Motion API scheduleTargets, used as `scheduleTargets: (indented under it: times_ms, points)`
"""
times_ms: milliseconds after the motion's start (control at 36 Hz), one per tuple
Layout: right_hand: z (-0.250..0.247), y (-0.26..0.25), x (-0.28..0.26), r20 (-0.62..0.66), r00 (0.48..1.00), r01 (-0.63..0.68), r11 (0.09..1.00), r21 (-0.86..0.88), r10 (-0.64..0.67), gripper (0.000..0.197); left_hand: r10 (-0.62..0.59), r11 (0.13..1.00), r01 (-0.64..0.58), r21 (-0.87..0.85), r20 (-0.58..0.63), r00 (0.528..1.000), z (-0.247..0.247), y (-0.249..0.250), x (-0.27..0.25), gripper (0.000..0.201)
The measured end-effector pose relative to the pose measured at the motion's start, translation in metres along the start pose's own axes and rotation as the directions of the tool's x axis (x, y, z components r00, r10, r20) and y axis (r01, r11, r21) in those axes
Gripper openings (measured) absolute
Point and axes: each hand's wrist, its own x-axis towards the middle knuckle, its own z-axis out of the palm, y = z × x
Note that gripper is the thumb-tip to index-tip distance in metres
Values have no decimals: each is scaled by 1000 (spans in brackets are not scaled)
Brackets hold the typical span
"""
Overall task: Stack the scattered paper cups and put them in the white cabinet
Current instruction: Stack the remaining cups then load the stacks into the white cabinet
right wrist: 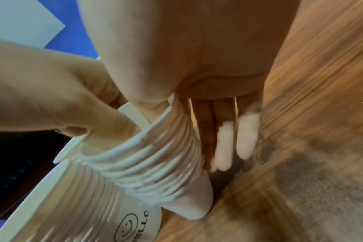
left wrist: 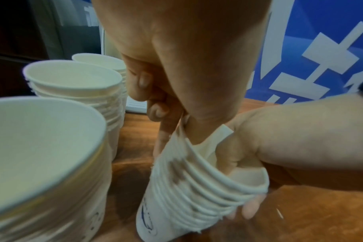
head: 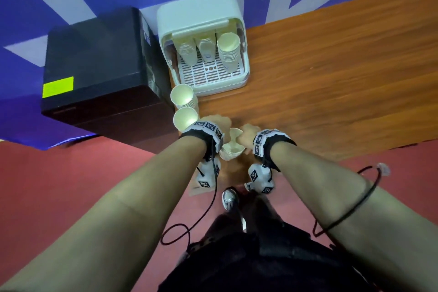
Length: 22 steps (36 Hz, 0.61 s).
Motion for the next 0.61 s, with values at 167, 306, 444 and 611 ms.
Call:
scheduleTargets:
  times_ms: [167,306,444,611]
  points:
    - [-30,-6,-7,-64,998,4,994,106,3,30,-33,991,25,-132,-64,997,-17,0,7,30]
    - [-74,-27,-9,-165,986,55,970,236,-16,27,-107,915,50,-401,-120,987,-47,-23,20,20]
    - [-111,-51,1,-317,948,181,873,453,-32,32,-219,570,55,-820,-87,972,-86,-45,21,25]
    - [-135,-88,21,-262,963,225,741,633,-68,32,-300,206,49,-977,-16,954,-121,-78,26,25]
